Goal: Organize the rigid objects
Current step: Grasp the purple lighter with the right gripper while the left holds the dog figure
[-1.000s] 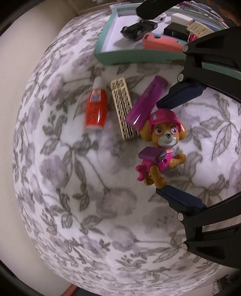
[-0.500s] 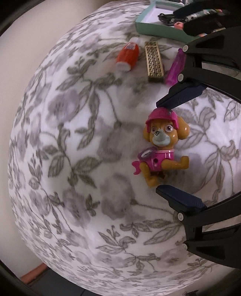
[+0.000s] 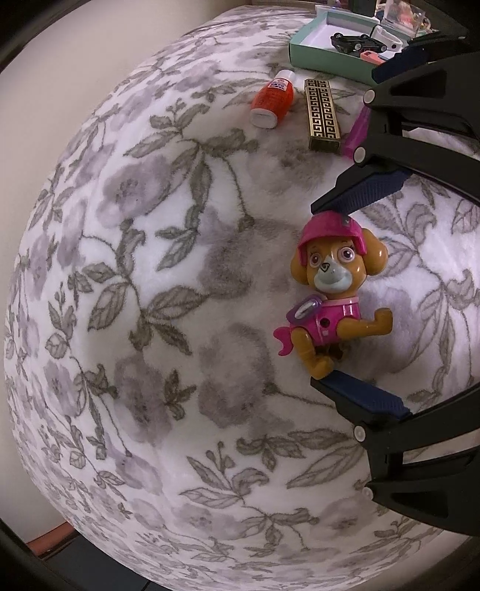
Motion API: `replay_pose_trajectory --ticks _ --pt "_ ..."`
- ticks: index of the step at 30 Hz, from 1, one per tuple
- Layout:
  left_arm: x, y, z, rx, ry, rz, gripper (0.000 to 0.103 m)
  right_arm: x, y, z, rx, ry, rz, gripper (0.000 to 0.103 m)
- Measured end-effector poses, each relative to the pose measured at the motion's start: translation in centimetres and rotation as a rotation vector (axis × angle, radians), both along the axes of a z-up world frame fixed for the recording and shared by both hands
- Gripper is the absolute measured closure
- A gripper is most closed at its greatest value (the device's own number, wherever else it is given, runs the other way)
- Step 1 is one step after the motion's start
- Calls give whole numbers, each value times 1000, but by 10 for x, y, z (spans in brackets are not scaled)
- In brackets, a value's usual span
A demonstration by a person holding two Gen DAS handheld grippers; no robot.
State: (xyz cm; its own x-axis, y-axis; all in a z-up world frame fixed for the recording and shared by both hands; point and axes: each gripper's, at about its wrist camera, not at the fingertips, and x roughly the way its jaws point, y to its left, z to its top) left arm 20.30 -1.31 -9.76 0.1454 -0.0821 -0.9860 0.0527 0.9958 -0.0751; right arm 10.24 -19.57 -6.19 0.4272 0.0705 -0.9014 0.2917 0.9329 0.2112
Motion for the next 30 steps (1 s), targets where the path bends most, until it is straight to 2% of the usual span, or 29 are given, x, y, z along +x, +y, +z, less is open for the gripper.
replay_pose_trajectory --ticks 7,13,23,30 --pt "3 2 1 -1 -13 -5 18 3 -4 -15 39 50 -68 13" --pt "3 0 0 -4 -20 -4 15 7 0 -23 58 44 -98 5" --pt "10 6 -6 -28 -15 -4 15 14 24 -31 -127 61 -133 6" --pt "8 5 -8 -21 -17 -4 15 15 27 -33 -163 55 -167 10"
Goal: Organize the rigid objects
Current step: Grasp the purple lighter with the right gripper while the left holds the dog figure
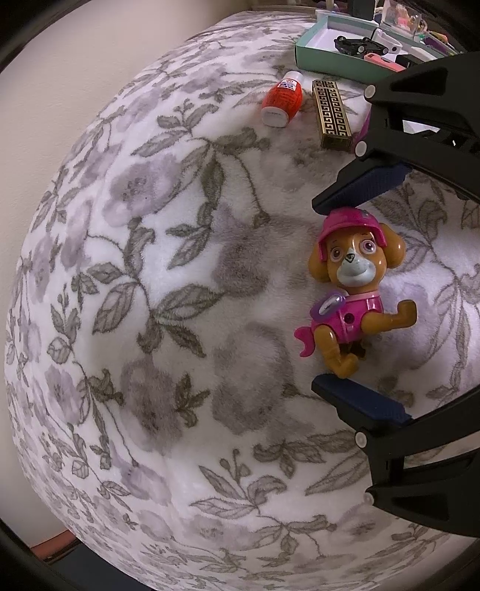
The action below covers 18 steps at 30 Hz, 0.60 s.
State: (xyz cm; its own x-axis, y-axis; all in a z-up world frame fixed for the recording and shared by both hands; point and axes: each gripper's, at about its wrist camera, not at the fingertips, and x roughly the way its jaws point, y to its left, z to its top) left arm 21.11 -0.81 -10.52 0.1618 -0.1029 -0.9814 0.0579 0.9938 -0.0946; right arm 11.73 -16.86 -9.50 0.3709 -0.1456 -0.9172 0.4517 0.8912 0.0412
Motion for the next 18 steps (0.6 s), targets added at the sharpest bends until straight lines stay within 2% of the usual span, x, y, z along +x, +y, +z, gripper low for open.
replay_pose_trajectory --ticks 3,7,12,15,18 --pt "-1 -1 0 0 -4 2 15 -2 1 2 -17 1 -18 20" --pt "-2 -3 3 1 -10 -7 18 -4 2 3 -13 -2 -6 20" --pt "-5 -9 10 -13 -21 -15 18 -9 -7 8 49 -19 -14 20" --pt "-7 -12 23 -39 -42 -20 18 -12 -10 15 94 -37 -16 20" --pt "-12 -15 46 -61 -93 -27 18 -15 -14 34 113 -85 -10 20"
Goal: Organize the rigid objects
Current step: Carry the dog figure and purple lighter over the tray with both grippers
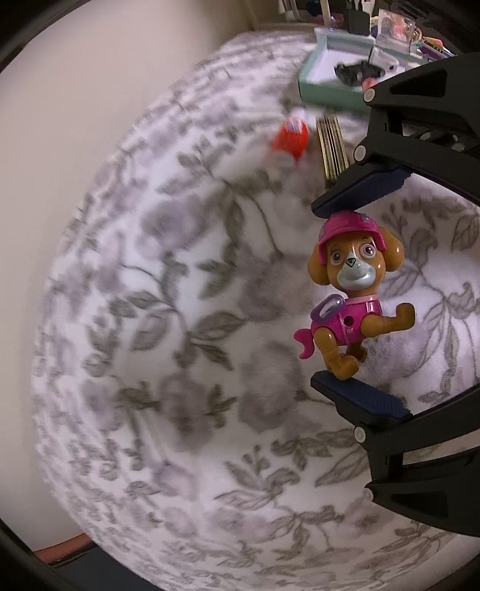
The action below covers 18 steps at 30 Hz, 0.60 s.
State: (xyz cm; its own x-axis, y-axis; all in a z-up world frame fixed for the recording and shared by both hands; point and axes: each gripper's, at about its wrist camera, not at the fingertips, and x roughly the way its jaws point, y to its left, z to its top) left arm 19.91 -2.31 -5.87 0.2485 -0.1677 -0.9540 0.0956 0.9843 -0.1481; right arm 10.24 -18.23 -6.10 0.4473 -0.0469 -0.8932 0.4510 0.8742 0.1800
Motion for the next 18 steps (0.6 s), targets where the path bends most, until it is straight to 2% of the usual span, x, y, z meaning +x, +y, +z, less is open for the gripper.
replay_pose_trajectory --ticks 5,11,14,18 --pt "-15 -13 47 -48 -105 -26 18 -17 -20 49 5 -110 -38 20" --pt "-30 -31 85 -116 -176 -79 18 -44 -57 93 -58 -175 -103 20" --pt "-39 -43 95 -150 -200 -115 18 -59 -77 109 -81 -191 -130 20" --pt "-54 -74 102 -201 -191 -186 18 -84 -105 120 -115 -203 -187 20"
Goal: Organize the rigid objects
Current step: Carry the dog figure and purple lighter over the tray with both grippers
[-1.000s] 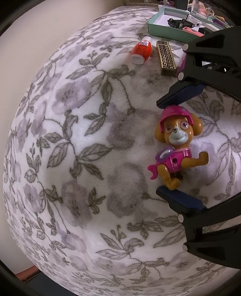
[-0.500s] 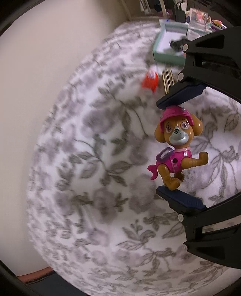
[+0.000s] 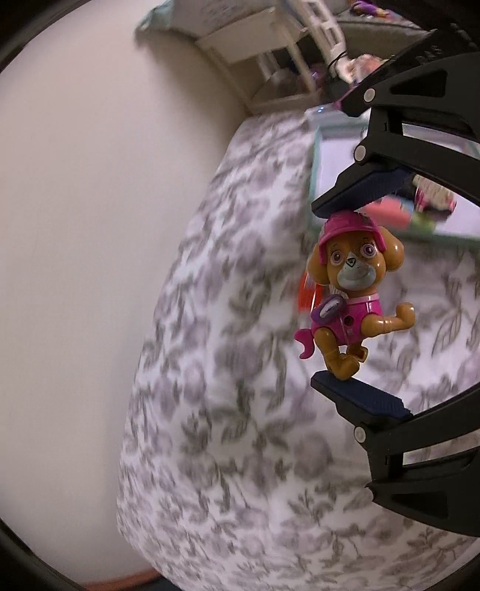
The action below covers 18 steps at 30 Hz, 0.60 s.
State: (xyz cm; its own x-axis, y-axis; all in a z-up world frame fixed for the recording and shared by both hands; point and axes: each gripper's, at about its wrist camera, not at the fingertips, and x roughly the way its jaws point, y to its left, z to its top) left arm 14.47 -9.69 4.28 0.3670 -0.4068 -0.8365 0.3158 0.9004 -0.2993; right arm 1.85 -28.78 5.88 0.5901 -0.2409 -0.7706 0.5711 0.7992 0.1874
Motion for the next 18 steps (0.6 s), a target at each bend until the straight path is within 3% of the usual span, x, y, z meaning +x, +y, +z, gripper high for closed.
replay_pose_trajectory --ticks 9,18 --pt "-37 -76 -11 27 20 -180 18 -38 -63 -11 5 79 -130 20" --pt "-59 -118 -49 76 115 -285 18 -47 -90 -56 74 234 -172 20"
